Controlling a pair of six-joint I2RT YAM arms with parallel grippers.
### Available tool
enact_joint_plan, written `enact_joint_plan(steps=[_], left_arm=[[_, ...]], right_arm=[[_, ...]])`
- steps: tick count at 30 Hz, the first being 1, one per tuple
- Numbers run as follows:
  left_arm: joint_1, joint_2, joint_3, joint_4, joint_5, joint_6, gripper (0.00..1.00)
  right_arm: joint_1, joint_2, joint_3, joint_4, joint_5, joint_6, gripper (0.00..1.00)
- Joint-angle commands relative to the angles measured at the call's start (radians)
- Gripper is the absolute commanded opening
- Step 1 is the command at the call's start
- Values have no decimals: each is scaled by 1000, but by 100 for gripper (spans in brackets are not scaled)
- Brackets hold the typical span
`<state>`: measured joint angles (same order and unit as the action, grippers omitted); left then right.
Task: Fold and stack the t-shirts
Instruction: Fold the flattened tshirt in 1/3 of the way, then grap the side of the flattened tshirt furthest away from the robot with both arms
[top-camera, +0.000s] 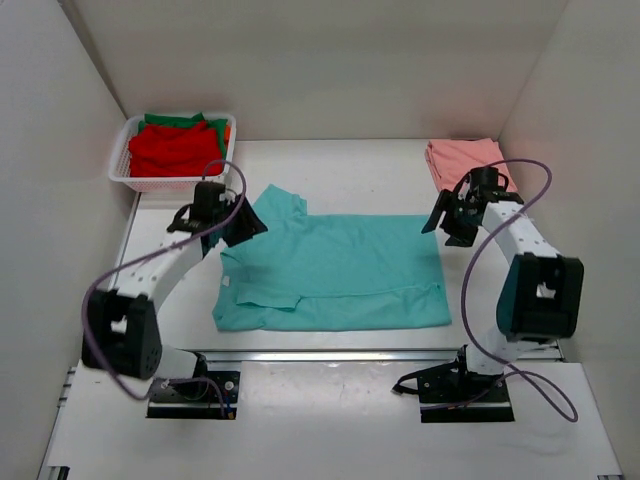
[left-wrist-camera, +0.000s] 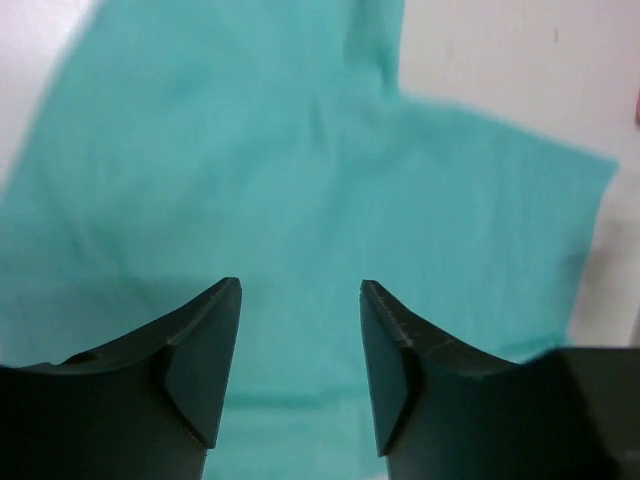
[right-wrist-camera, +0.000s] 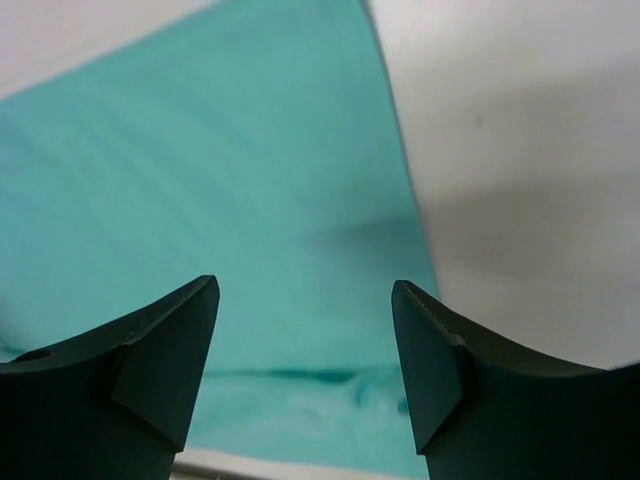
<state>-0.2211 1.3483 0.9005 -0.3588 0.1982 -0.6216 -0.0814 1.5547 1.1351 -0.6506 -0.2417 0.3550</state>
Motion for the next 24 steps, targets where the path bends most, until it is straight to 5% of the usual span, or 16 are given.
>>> enact_joint_plan(steps=[1,3,17,21,24], left_arm=[[23,176,196,57,-91,105,62],[23,361,376,15,-120,164,74],[12,1094,1315,-350,-233,267,73],[0,1222,1492,-466,-243,295,69],[-9,1259,1536,-511,-224,310,47]], right_arm=[[-12,105,123,69,25,-14,68],[-12,195,207,65,41,-21,70],[-20,470,456,23,84,-54,74],[-20,507,480,14,78,-56,75],[-9,531,473,15,67,-42,75]])
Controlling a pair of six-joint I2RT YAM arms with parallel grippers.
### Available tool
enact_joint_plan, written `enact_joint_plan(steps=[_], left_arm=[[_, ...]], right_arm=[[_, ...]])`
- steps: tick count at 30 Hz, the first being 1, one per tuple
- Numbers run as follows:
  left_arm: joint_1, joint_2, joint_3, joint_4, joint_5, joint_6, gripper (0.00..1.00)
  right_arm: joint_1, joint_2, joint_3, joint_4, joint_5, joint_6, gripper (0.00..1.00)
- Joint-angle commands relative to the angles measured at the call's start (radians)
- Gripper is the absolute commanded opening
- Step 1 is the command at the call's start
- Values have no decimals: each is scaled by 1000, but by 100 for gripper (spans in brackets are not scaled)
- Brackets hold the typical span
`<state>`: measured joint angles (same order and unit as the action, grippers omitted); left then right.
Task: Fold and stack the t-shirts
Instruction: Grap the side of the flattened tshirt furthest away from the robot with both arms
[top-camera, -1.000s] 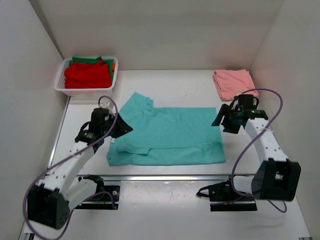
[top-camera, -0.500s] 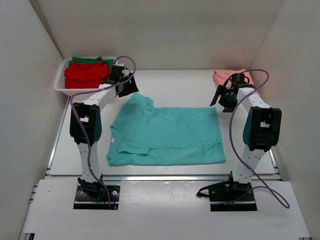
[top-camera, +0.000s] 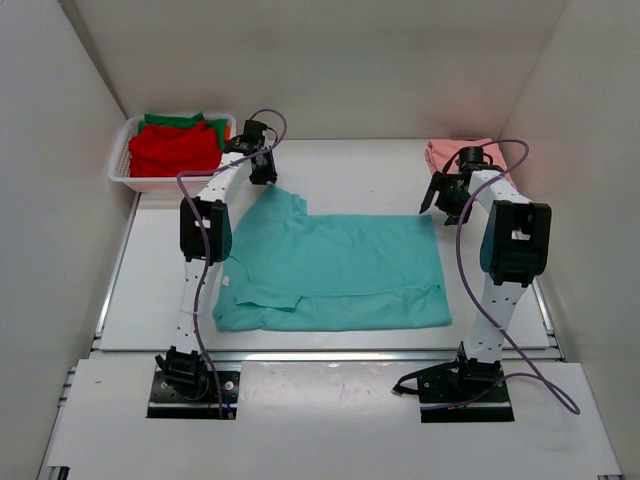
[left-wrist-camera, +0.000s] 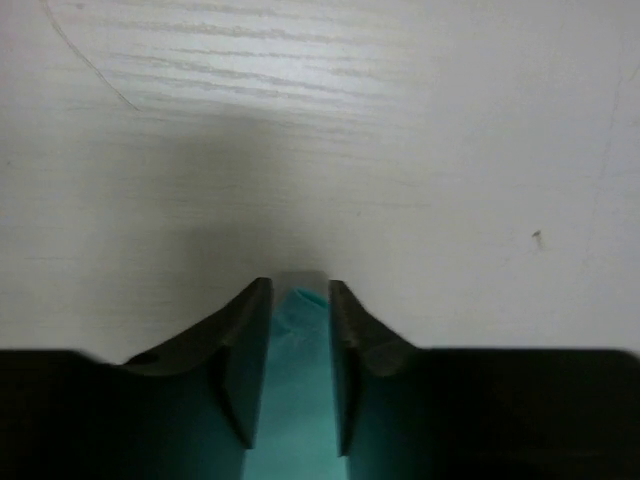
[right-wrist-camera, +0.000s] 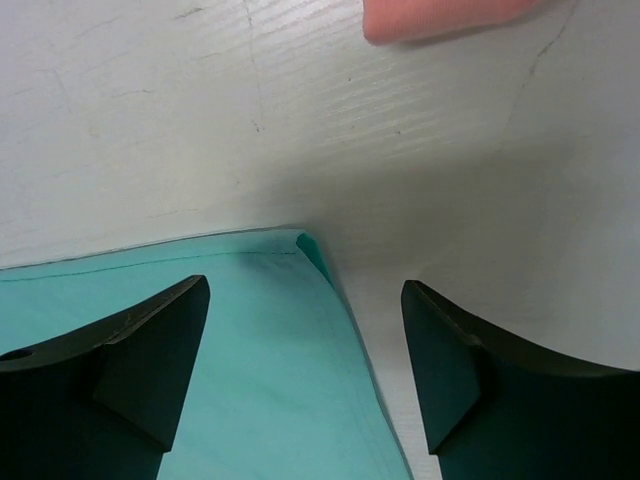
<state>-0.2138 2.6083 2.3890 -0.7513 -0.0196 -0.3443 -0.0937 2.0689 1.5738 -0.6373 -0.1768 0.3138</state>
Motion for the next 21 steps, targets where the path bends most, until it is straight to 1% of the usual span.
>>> enact_joint_plan(steps=[1,2,3,4,5,6,7,10,11,13,15,17,19,20,21], left_arm=[[-15,-5,36,-120,13,31,36],[-19,-11,16,-118,18,33,25],[-13,-16,-13,-112,35,27,21],[-13,-31,-22,-100,49,25,15],[-12,-46,-55,-88,65,22,18],[-12,-69,-97,-77,73,25,34],[-10,-79,-115,-76,75,24,41],[-10,-123,-195,-28,67,28,48],[-16,-134,-205,-29,69,28,54],[-7,-139,-223,-26,79,27,58],[-7,-142,-221,-42,102,31,60],[-9,-145,-215,-48,96,37,60],[-9,-145,-221,-59,92,33,64],[-9,-151,-232,-54,95,27,65],[2,-160,-253,-34,119,24,63]], right_arm=[[6,19,41,2,3,-7,75],[8,23,45,5,3,-1,75],[11,33,46,7,-6,-1,76],[18,36,49,5,-4,-7,76],[17,46,58,1,0,-4,76],[23,59,71,-2,2,-4,76],[28,66,74,-5,3,-5,76],[35,109,92,-15,6,-1,75],[38,108,92,-16,4,-1,75],[46,115,100,-22,-6,5,75],[60,119,91,-18,-3,4,74],[64,111,84,-18,2,14,70],[66,112,72,-19,5,13,70],[68,106,77,-7,-3,13,68],[69,102,71,-5,-7,21,63]])
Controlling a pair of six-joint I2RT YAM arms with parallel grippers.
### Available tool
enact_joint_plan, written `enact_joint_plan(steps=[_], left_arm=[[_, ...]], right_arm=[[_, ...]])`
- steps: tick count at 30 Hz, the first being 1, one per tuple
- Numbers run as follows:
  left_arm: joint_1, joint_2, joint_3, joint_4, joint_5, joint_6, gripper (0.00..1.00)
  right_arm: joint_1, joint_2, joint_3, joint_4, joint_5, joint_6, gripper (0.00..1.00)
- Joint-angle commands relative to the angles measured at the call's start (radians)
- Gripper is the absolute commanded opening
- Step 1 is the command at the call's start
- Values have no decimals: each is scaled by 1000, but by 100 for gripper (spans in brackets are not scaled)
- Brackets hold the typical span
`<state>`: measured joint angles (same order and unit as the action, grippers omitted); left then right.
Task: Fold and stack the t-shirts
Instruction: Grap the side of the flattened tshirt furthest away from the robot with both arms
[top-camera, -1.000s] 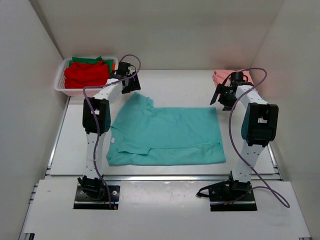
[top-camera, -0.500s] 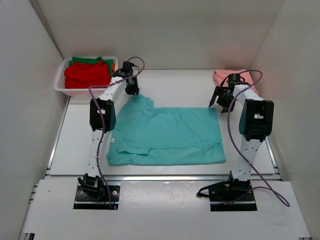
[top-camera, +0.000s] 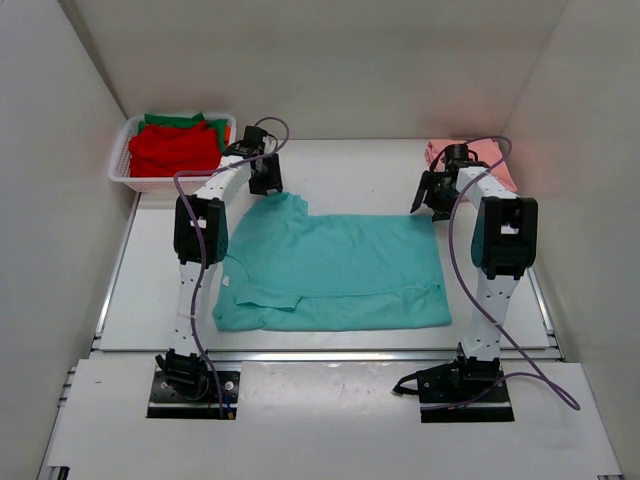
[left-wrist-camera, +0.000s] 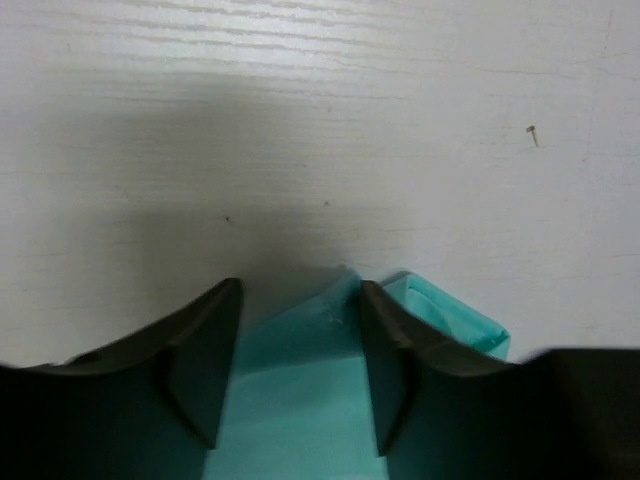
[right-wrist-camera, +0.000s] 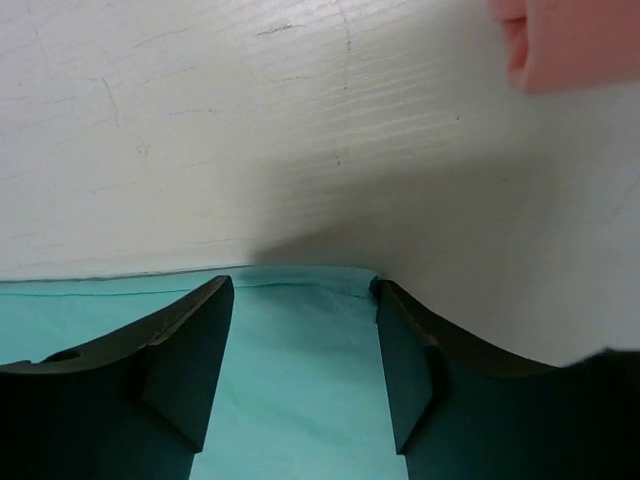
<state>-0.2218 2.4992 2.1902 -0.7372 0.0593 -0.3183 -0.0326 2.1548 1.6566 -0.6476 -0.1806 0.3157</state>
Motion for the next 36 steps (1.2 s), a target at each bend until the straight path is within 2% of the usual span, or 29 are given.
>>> enact_joint_plan(steps=[1,2,4,5,6,7,8,10,11,13,22,29,36], left_arm=[[12,-65,-85,-13,71,-20,55],[18,-72,-121,-1,91,-33,51],[35,-103,-167,59,148,-68,33],[45,-115,-196,87,164,-73,30],[38,-123,-202,96,189,-82,30],[42,-129,-205,98,189,-88,40],[45,-129,-204,94,192,-82,39],[45,-134,-204,90,198,-84,29],[51,-137,-199,93,204,-88,14],[58,-151,-202,102,232,-97,0],[56,-241,-262,145,261,-104,0],[59,-345,-302,136,277,-94,0],[44,-496,-515,182,269,-82,0]], right_arm=[[16,17,-11,8,-6,17,54],[13,19,-15,9,-11,19,42],[8,22,-3,12,-20,25,21],[8,25,-3,6,-26,20,17],[7,33,3,6,-29,20,15],[7,39,6,-1,-30,22,5],[5,37,15,5,-28,20,0],[5,34,12,5,-34,22,1],[5,34,14,5,-30,20,0],[5,30,12,8,-39,20,0],[5,-6,5,16,-45,17,0],[11,-95,-41,58,-43,14,0],[28,-206,-185,78,-56,11,0]])
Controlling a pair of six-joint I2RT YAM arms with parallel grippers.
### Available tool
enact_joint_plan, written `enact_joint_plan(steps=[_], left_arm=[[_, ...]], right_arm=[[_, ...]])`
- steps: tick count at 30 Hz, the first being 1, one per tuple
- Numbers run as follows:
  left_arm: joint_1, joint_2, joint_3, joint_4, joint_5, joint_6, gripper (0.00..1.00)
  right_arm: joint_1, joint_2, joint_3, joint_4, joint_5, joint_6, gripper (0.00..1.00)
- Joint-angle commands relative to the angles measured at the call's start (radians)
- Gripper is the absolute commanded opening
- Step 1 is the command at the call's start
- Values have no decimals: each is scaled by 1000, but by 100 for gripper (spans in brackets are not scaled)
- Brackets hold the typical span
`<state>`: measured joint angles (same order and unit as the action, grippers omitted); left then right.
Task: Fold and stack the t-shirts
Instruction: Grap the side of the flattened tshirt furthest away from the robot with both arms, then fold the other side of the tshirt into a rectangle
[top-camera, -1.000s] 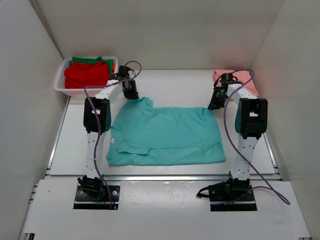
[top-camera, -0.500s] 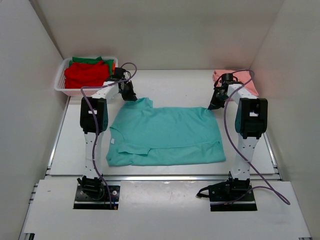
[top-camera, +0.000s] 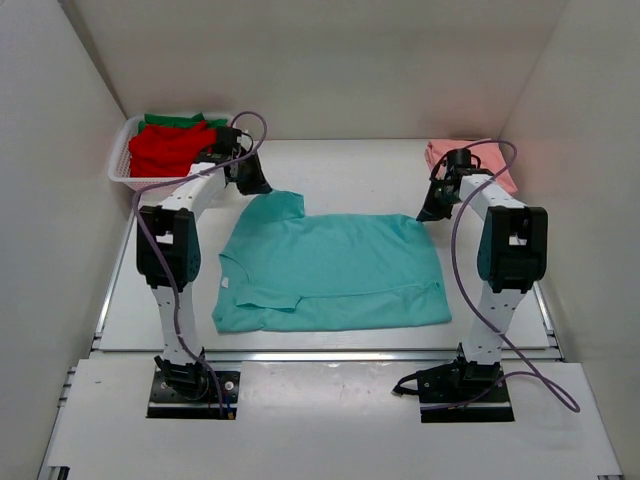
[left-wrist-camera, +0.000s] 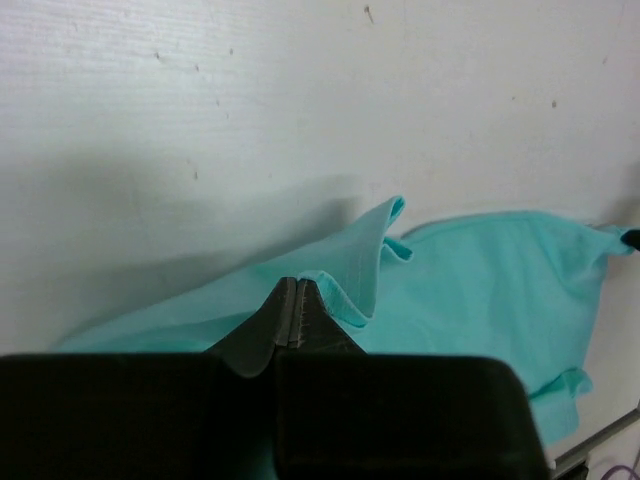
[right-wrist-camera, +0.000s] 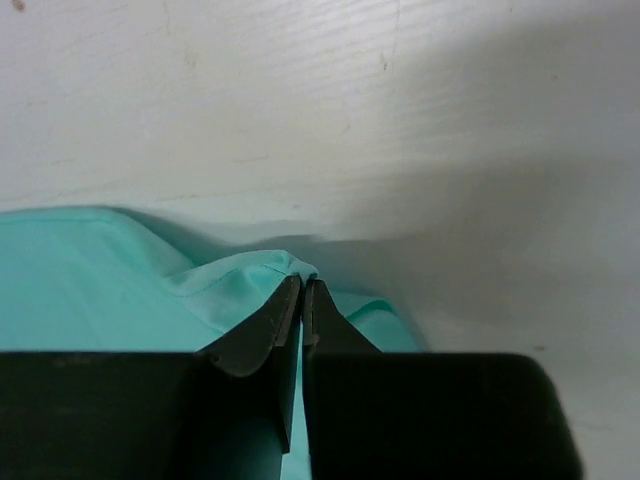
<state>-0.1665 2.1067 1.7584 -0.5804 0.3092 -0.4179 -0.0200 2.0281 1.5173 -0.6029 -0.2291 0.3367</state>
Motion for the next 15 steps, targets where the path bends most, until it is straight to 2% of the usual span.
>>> enact_joint_plan(steps=[1,8,15], left_arm=[[-16,-115,-136,34,16,13,0],[-2,-306,-460,102,7,28,0],[7,-470,-615,90,-32,59,0]], right_arm=[[14,-101,-80,46,-12,-10,0],[-1,-253,-248,75,5,-27,0],[-35,-394,-379,97,-9,-28,0]])
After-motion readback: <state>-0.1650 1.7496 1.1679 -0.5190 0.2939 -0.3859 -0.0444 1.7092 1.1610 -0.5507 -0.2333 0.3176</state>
